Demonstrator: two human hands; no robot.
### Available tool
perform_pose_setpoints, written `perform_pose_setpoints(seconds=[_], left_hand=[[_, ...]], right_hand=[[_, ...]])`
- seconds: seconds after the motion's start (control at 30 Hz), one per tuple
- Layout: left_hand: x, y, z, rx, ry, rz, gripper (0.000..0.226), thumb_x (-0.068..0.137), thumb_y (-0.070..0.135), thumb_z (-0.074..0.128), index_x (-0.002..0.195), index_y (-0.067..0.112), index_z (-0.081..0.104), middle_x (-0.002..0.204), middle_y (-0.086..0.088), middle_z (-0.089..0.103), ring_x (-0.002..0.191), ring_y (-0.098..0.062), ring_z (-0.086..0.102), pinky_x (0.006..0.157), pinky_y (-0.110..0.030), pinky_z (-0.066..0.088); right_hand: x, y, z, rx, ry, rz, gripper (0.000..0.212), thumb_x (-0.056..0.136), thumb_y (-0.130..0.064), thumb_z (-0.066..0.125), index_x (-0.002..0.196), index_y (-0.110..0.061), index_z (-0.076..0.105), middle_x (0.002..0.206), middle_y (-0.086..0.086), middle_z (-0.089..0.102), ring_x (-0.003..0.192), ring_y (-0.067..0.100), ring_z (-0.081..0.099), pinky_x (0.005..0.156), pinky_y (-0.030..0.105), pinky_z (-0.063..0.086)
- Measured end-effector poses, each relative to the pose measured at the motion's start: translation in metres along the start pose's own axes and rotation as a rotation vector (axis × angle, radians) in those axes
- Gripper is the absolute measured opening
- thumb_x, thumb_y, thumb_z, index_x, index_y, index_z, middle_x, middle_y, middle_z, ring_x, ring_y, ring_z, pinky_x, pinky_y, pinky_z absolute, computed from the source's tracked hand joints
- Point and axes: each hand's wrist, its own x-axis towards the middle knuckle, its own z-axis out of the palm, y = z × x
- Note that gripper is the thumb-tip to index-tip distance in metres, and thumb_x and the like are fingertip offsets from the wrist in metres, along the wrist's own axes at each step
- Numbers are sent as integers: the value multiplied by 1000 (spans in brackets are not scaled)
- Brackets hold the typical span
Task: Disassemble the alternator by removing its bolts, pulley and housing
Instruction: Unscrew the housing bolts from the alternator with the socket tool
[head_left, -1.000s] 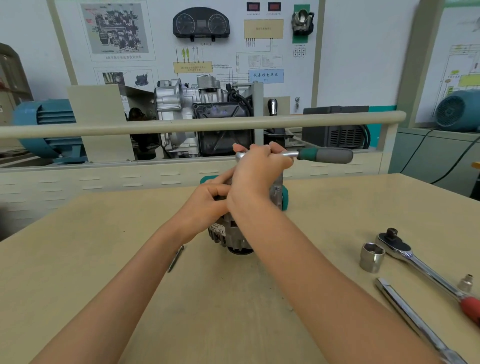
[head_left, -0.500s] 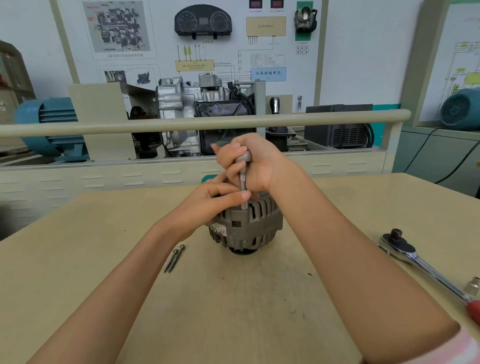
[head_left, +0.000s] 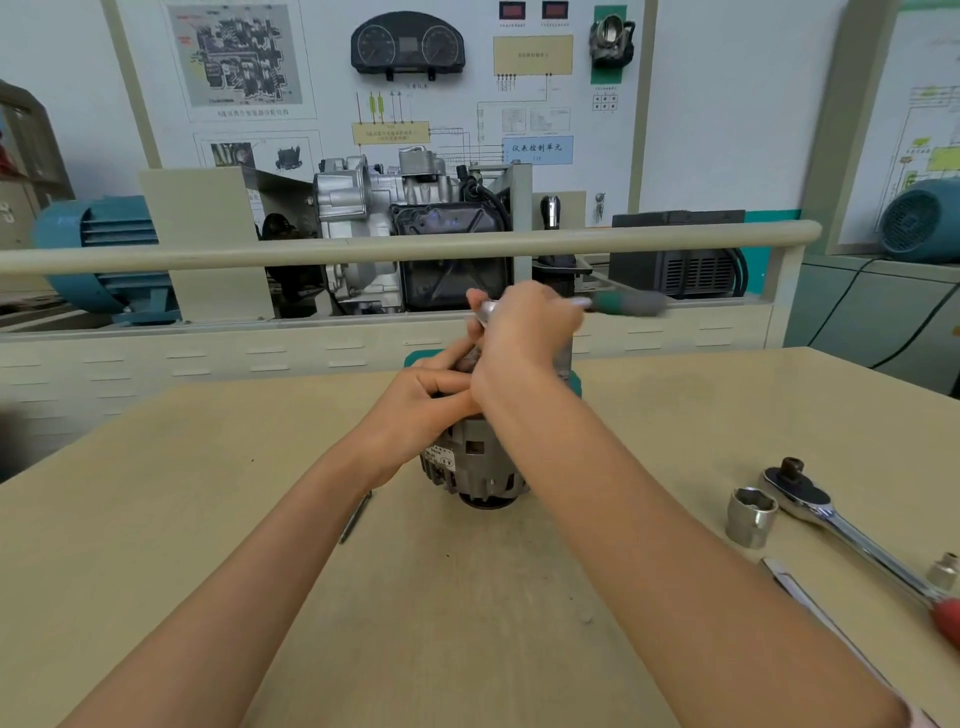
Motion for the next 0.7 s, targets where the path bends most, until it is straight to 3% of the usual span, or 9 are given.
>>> perform_pose_setpoints(seconds=[0.07,0.13,0.17,0.23,0.33,0.4,0.53,0.6,0.7], left_hand=[[-2,1,1,64,29,-21,62,83,-13,52,44,32,68,122,-31,51,96,-26,54,68,-35,43],[-1,0,0,90,34,-41,62,84,-11,52,45,35,68,104,-32,59,97,-46,54,55,-29,45],[0,-1,-1,84,21,-49,56,86,-5,56,52,37,71,114,-28,60,104,-45,56,55,-20,48],[2,-1,-3,67,-39,-58,38,89,11,61,70,40,76,140,-4,51,122,-27,55,73,-18,53],[1,2,-5,-18,-108,-31,15,81,31,65,87,34,78,129,33,51,117,0,56,84,-17,52],[1,3,-5,-40,-117,-42,20,75,38,64,87,33,78,120,33,56,112,4,58,86,-15,50],[0,4,-6,-34,-116,-54,20,73,40,65,86,34,79,122,11,61,107,2,61,81,-11,49],[0,3,-7,-63,-115,-57,19,72,37,66,85,31,79,122,5,63,106,2,62,80,-9,48],[1,0,-7,-79,-99,-56,17,72,34,67,83,32,79,115,11,65,102,3,63,79,-10,49]], right_hand=[[-4,7,1,87,20,-134,17,98,1,26,107,-11,33,84,5,48,57,13,55,41,12,42],[-4,7,0,92,-39,-139,20,96,4,27,108,-8,35,84,4,50,62,13,59,43,10,42],[-4,5,0,84,-69,-113,19,96,5,27,108,-6,37,85,5,53,57,12,59,43,12,42],[-1,-2,-1,83,-116,-15,16,95,3,27,94,-4,41,80,7,53,48,11,54,48,19,43],[7,-12,-5,46,-206,217,27,92,-1,25,71,-10,38,55,2,45,37,9,44,40,19,40],[15,-18,-7,-5,-296,389,27,88,-1,25,69,-12,39,42,-2,39,29,6,38,34,13,35],[28,-25,-5,-193,-569,717,15,86,-4,39,86,1,53,40,-6,37,25,2,35,27,12,30],[32,-25,-3,-262,-671,807,18,83,-7,43,90,4,55,40,-6,39,24,3,36,27,10,28],[33,-25,-3,-216,-721,858,17,84,-8,43,90,2,55,40,-6,41,24,3,38,28,9,27]])
